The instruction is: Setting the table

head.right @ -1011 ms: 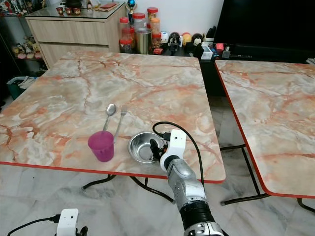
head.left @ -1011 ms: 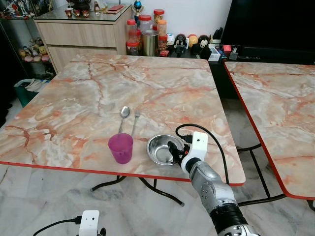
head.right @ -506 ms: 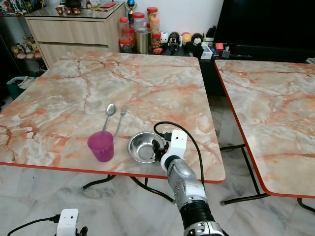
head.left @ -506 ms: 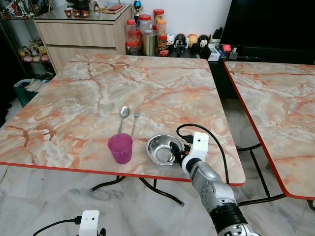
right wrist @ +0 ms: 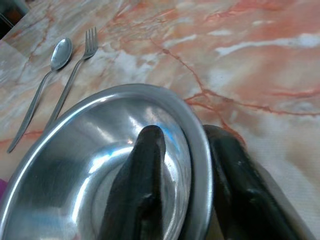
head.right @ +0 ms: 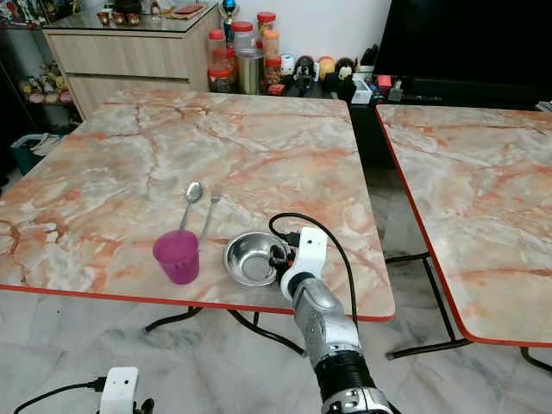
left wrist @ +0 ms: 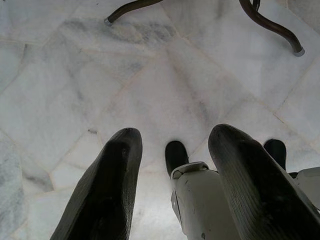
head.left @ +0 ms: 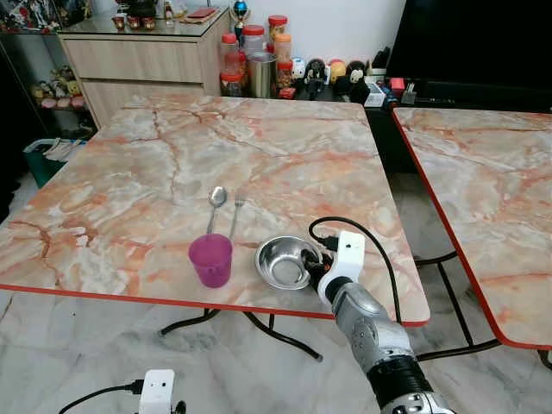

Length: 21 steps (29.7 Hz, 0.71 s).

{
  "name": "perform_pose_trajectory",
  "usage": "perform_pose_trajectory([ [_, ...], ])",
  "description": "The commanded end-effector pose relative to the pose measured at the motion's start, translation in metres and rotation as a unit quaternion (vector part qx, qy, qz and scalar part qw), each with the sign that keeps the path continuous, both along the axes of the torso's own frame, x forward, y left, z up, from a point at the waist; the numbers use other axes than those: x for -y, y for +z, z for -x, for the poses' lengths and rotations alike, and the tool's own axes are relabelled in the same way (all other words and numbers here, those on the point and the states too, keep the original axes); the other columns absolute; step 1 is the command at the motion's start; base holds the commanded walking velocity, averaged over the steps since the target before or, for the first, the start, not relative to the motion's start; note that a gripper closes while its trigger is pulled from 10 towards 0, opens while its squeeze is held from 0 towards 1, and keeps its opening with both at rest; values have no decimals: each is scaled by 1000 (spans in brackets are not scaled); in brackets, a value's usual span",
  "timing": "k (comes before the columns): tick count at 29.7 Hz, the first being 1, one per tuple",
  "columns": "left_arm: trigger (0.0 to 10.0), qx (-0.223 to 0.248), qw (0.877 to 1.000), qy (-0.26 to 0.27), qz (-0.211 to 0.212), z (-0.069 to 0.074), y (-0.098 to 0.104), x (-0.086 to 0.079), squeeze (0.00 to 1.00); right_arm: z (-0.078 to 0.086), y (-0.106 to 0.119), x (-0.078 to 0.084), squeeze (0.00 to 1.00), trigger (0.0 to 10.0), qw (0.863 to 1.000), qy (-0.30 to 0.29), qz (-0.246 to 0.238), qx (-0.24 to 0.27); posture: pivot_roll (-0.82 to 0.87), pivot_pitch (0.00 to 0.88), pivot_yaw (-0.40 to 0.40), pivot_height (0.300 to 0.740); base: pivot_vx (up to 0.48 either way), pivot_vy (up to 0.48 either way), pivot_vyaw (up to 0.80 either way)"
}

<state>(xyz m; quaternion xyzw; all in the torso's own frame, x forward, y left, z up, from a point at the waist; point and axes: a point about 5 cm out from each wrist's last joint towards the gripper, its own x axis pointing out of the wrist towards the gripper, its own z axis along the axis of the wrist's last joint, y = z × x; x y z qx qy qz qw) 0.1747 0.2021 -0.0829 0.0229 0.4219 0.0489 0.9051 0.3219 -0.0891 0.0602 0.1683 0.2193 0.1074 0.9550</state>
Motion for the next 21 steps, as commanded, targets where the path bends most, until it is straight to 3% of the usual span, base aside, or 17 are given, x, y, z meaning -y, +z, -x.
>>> perform_pose_trajectory([
  [1,10000,-9,1000,1,-2,1,-1,0,0,-4,6,-2,0,0,1000,2,-4,8,-26,0,-33,740,0,0,0],
  [21,10000,-9,1000,-1,-2,2,-1,1,0,-10,15,2,0,0,999,-24,-19,39,-24,0,-33,740,0,0,0],
])
